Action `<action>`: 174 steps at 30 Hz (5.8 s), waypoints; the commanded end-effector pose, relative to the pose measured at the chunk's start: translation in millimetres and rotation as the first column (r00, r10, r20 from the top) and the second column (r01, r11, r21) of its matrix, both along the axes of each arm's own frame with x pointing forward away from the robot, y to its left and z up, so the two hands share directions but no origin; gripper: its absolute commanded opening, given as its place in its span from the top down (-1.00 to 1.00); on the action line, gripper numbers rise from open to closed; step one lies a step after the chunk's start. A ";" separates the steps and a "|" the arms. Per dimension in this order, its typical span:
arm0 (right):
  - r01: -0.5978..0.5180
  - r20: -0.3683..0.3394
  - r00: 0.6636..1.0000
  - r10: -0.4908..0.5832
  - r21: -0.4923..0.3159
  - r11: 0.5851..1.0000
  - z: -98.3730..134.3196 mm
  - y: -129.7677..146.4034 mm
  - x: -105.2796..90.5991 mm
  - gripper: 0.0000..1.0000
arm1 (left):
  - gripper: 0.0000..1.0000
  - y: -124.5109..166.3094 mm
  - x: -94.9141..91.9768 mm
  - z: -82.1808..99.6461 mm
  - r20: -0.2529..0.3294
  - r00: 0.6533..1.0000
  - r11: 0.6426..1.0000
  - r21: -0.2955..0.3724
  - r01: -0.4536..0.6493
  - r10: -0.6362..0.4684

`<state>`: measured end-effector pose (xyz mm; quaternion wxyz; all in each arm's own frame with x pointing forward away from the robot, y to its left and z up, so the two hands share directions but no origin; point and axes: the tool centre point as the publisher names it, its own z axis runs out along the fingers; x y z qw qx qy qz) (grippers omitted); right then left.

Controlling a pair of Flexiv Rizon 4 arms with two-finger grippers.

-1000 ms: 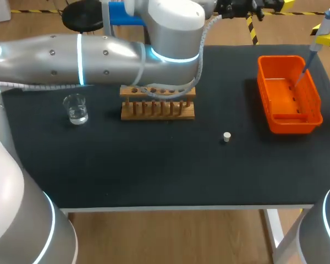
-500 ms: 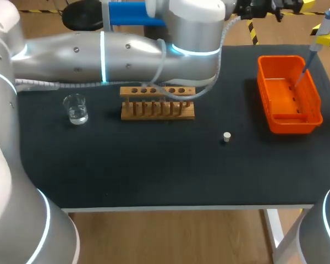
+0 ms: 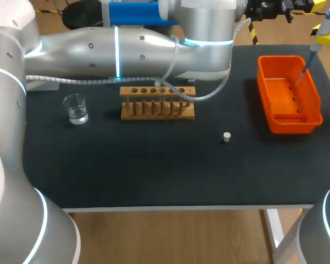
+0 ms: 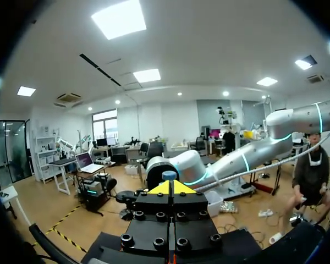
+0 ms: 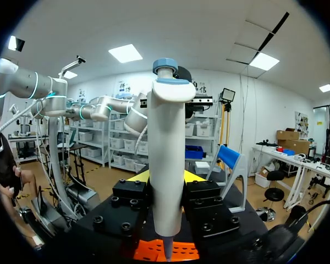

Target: Invert the test tube, pick up the pipette, mount the tip to pipette, aspirate from beaker and dispense into the tube, eject the tip, return the pipette, and cap with the stopper.

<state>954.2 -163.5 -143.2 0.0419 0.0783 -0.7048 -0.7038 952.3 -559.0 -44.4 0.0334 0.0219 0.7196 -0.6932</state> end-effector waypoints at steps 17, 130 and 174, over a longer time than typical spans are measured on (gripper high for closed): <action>-0.005 0.001 1.000 0.005 -0.001 1.000 -0.1 -1.3 2.2 1.00 | 1.00 -21.9 6.2 -7.3 0.003 0.999 0.999 0.011 0.032 -0.033; -0.005 0.001 1.000 0.005 -0.001 1.000 -0.1 -1.3 2.2 1.00 | -1.00 130.7 -27.0 5.5 -0.025 0.999 0.970 0.242 -0.030 0.037; -0.005 0.001 1.000 0.005 -0.001 1.000 -0.1 -1.3 2.2 1.00 | -1.00 296.5 -75.7 -74.9 -0.016 0.987 0.986 -0.037 -0.163 0.163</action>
